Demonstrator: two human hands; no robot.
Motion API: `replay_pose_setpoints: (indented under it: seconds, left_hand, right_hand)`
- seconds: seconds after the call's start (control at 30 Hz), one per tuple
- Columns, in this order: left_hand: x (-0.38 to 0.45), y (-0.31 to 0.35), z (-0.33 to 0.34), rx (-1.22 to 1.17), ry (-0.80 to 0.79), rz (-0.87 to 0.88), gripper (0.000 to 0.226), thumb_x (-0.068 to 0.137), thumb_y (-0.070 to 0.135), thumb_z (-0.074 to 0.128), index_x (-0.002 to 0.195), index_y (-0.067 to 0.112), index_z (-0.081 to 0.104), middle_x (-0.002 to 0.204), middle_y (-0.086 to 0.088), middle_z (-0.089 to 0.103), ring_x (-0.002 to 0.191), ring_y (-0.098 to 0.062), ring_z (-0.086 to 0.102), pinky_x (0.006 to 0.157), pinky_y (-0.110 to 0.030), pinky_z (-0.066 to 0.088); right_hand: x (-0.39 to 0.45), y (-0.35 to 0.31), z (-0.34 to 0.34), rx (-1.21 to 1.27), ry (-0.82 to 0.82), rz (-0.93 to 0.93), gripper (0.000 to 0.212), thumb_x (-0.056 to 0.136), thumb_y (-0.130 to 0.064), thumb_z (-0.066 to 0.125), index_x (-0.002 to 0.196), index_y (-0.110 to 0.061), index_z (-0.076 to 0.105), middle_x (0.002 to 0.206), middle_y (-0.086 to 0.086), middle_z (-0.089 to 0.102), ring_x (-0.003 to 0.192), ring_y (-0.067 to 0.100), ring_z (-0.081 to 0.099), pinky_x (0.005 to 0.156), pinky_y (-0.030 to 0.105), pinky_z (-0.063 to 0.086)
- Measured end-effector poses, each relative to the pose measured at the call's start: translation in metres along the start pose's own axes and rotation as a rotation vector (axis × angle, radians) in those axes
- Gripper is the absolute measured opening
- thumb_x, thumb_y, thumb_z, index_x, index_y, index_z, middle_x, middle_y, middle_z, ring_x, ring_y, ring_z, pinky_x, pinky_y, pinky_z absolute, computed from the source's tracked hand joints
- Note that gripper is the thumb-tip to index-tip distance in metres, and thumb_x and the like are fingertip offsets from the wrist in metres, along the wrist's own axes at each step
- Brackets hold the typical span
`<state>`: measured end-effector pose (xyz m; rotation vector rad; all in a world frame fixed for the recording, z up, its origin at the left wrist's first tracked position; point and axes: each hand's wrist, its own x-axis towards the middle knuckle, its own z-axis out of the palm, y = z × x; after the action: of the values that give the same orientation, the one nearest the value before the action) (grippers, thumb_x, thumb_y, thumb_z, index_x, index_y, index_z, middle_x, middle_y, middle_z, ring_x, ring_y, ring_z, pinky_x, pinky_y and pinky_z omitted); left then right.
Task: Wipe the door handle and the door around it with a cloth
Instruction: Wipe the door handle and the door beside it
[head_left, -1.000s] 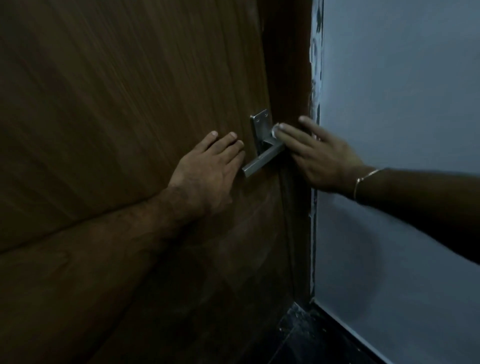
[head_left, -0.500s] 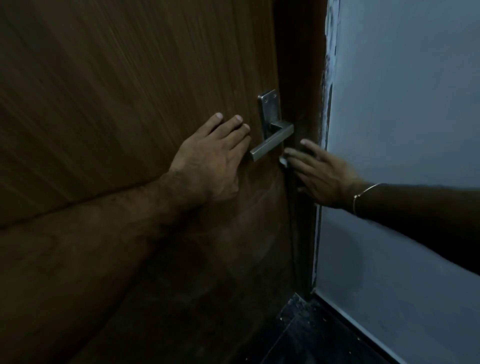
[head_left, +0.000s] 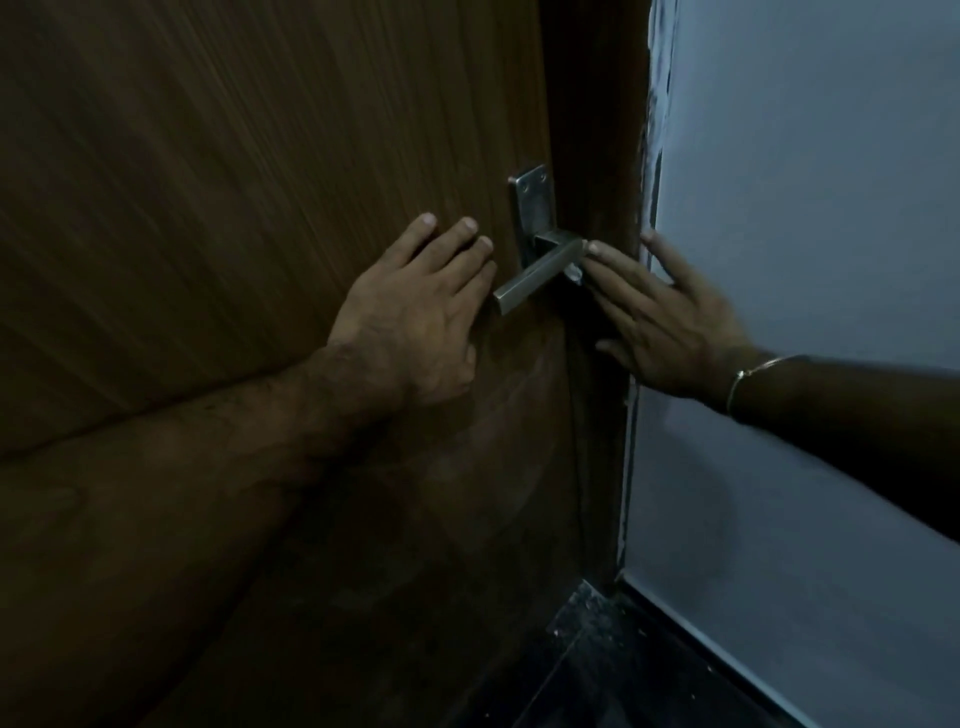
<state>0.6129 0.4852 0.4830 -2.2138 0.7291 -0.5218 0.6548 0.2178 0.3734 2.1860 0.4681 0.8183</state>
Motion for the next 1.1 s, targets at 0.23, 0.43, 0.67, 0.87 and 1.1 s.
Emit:
replay_pose_setpoints:
  seconds: [0.23, 0.43, 0.67, 0.87, 1.1]
  left_hand:
    - [0.000, 0.000, 0.002, 0.021, -0.019, -0.005, 0.080, 0.086, 0.060, 0.025, 0.153, 0.017, 0.017, 0.163, -0.006, 0.010, 0.150, -0.024, -0.001, 0.111, -0.040, -0.018]
    - [0.000, -0.001, 0.003, 0.023, -0.009, 0.002, 0.079, 0.089, 0.059, 0.025, 0.154, 0.017, 0.013, 0.164, -0.005, 0.004, 0.150, -0.023, -0.006, 0.111, -0.041, -0.019]
    - [-0.003, -0.002, 0.003, 0.015, 0.001, 0.015, 0.078, 0.089, 0.058, 0.025, 0.154, 0.016, 0.011, 0.164, -0.006, 0.002, 0.150, -0.023, -0.007, 0.114, -0.042, -0.016]
    - [-0.004, -0.003, 0.001, 0.050, -0.025, 0.045, 0.082, 0.086, 0.059, 0.016, 0.154, 0.014, 0.009, 0.164, -0.008, -0.001, 0.150, -0.025, -0.009, 0.114, -0.043, -0.016]
    - [-0.006, -0.003, -0.001, 0.037, -0.029, 0.038, 0.081, 0.084, 0.056, 0.009, 0.154, 0.014, 0.011, 0.164, -0.008, 0.001, 0.150, -0.024, -0.007, 0.116, -0.043, -0.012]
  right_hand:
    - [-0.008, -0.002, -0.002, -0.042, -0.036, -0.119, 0.072, 0.098, -0.051, 0.013, 0.149, -0.004, -0.005, 0.157, 0.022, -0.018, 0.147, 0.033, -0.022, 0.119, 0.054, -0.011]
    - [-0.011, -0.017, -0.008, 0.053, -0.090, -0.056, 0.072, 0.099, -0.051, 0.017, 0.148, -0.001, 0.002, 0.157, 0.024, -0.017, 0.147, 0.036, -0.019, 0.119, 0.053, -0.010]
    - [0.007, 0.010, -0.009, 0.004, -0.056, -0.096, 0.062, 0.097, -0.042, 0.010, 0.147, -0.006, 0.009, 0.158, 0.022, -0.006, 0.146, 0.037, -0.018, 0.117, 0.056, -0.016]
    - [0.001, -0.077, -0.016, 0.543, -0.177, 0.110, 0.054, 0.099, -0.017, 0.013, 0.149, 0.003, 0.021, 0.160, 0.024, 0.007, 0.150, 0.036, -0.001, 0.122, 0.049, 0.002]
    - [0.026, -0.192, -0.085, 1.503, -0.397, 1.054, 0.077, 0.091, -0.024, 0.057, 0.154, -0.014, 0.016, 0.164, 0.002, 0.004, 0.150, 0.022, 0.007, 0.123, 0.038, 0.007]
